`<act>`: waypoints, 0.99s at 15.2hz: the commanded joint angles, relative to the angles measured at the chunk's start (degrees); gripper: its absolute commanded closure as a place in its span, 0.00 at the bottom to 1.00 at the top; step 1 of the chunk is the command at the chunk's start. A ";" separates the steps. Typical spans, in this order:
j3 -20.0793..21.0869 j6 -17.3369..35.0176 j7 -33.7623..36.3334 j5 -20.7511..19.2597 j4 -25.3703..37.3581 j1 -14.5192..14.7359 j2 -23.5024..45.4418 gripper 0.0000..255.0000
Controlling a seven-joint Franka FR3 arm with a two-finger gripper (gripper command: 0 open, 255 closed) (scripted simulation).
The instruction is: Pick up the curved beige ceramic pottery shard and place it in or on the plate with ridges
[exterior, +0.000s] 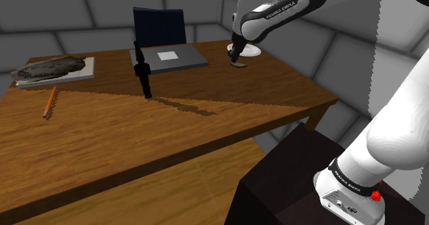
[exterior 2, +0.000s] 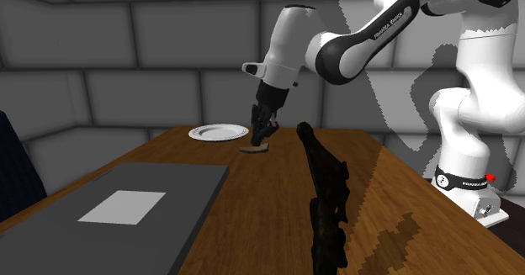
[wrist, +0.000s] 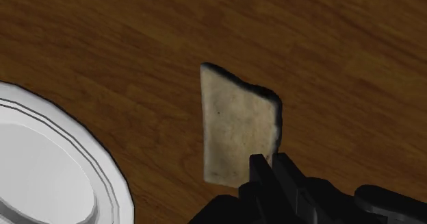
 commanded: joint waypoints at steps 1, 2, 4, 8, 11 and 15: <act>0.07 -1.37 -0.49 0.40 0.64 0.00 -0.73 1.00; 0.10 -2.07 -0.73 0.59 1.01 0.01 -1.08 1.00; 0.06 -1.32 -0.51 0.40 0.76 -0.01 -0.58 0.00; -0.12 -19.72 -16.32 17.21 13.35 -5.00 6.21 0.00; -0.07 -17.68 -16.35 17.25 12.27 -5.04 7.17 0.00; -0.05 -15.28 -16.39 17.31 11.12 -5.05 8.42 0.00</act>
